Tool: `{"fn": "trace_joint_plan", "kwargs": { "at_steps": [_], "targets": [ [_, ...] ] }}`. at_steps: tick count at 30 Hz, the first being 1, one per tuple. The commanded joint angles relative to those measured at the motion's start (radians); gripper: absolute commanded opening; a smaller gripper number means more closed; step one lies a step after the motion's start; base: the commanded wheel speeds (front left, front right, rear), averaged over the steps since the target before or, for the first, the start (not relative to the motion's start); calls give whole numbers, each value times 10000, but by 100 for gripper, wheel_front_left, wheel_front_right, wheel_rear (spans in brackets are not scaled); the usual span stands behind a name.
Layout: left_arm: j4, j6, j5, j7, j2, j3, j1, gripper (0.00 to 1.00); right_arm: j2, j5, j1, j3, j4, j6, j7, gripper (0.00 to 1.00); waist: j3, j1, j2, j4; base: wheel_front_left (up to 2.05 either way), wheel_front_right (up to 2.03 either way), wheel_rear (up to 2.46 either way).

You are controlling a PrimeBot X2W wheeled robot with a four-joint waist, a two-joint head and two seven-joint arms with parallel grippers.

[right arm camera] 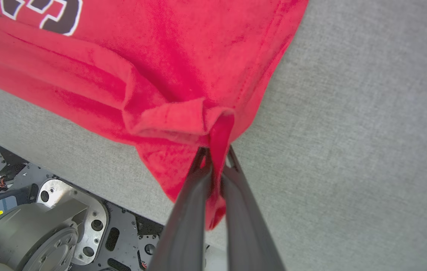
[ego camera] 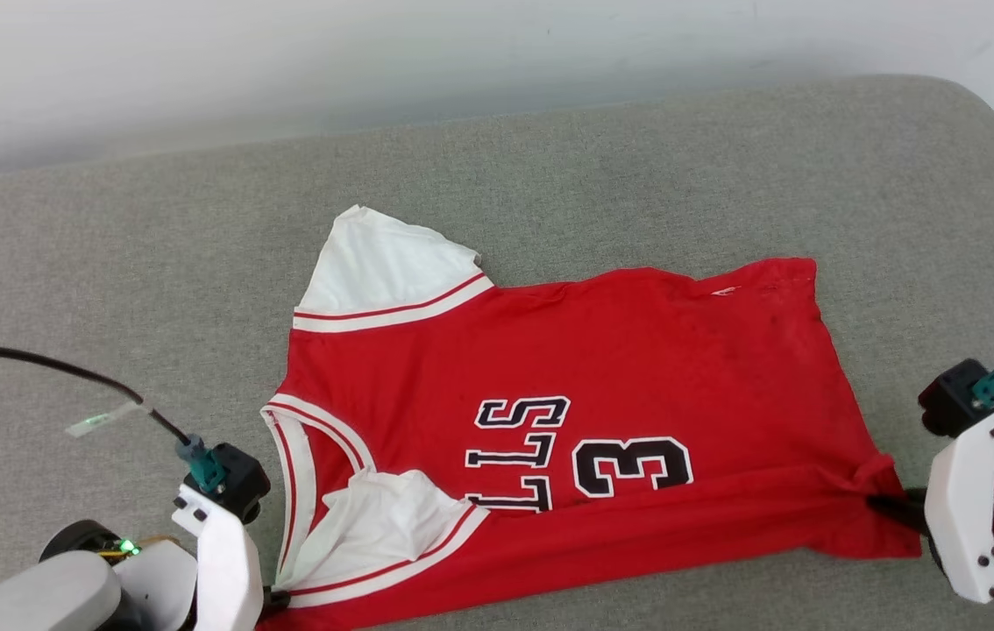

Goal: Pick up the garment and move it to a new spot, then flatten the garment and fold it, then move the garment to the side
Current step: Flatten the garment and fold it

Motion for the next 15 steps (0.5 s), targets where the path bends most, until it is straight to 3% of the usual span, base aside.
{"fn": "trace_joint_plan", "kwargs": {
  "at_steps": [1, 6, 7, 8, 9, 15],
  "targets": [
    [83, 72, -11, -62, -6, -55, 167, 0, 126, 30, 165, 58, 173, -10, 59, 0, 44, 0, 0, -6, 0, 0, 0],
    [550, 150, 92, -454, -301, -64, 339, 0, 696, -39, 263, 50, 941, -9, -333, 0, 97, 0, 0, 36, 0, 0, 0],
    [644, 175, 127, -526, -331, -60, 348, 48, 795, -50, 291, 60, 1062, -9, -433, 4, 76, 0, 0, 50, 0, 0, 0],
    [703, 151, 207, -619, -336, -43, 310, 100, 849, -75, 315, 48, 1163, -9, -557, 60, 38, 0, 0, 64, 0, 0, 0],
    [753, 140, 219, -742, -350, 12, 272, 100, 881, -87, 342, 45, 1255, -9, -611, 100, -13, 0, 0, 83, 0, 0, 0],
    [603, 95, 151, -1187, -25, 498, -105, 100, 814, -628, 146, -354, 986, -7, -2128, 100, -322, 0, 0, 101, 0, 0, 0]
  ]
}}
